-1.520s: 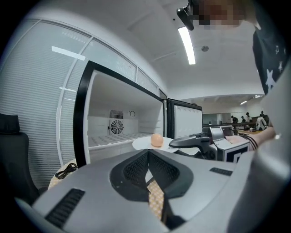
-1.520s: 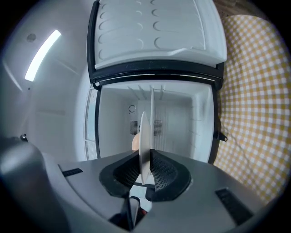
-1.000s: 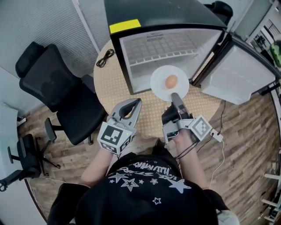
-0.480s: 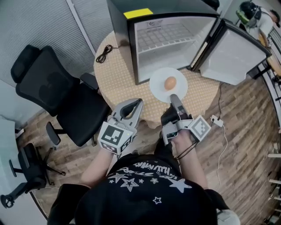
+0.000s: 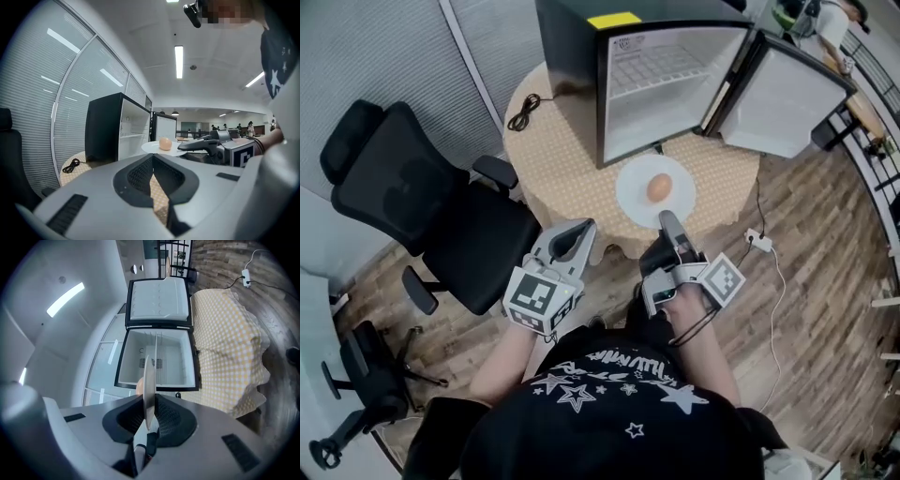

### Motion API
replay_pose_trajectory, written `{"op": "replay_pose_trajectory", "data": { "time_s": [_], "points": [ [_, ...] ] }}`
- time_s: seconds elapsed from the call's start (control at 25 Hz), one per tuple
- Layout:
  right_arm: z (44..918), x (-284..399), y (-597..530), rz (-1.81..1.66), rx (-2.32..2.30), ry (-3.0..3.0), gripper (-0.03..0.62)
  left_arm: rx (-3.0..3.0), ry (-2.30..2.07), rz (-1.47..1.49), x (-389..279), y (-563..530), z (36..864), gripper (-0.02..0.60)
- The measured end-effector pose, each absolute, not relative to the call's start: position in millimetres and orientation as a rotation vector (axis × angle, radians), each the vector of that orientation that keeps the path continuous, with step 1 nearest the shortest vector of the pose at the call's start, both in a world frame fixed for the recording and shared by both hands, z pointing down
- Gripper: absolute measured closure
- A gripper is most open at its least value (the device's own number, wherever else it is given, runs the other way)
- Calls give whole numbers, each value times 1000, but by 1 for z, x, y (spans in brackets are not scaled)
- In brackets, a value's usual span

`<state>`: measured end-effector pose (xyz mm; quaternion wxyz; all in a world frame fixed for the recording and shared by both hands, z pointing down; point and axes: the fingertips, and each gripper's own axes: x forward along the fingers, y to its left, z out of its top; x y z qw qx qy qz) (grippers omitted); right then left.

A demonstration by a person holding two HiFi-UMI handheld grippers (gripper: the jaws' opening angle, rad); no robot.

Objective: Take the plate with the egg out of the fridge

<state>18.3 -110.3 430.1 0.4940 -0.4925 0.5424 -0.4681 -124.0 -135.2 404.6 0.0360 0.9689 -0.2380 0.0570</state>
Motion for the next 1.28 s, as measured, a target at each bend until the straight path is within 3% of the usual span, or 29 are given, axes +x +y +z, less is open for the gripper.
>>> {"op": "replay_pose_trajectory", "data": {
  "time_s": [1.28],
  "points": [
    [423, 38, 25, -1199, -1123, 1400, 530, 2967, -820, 150, -79, -2, 393, 580]
  ]
}}
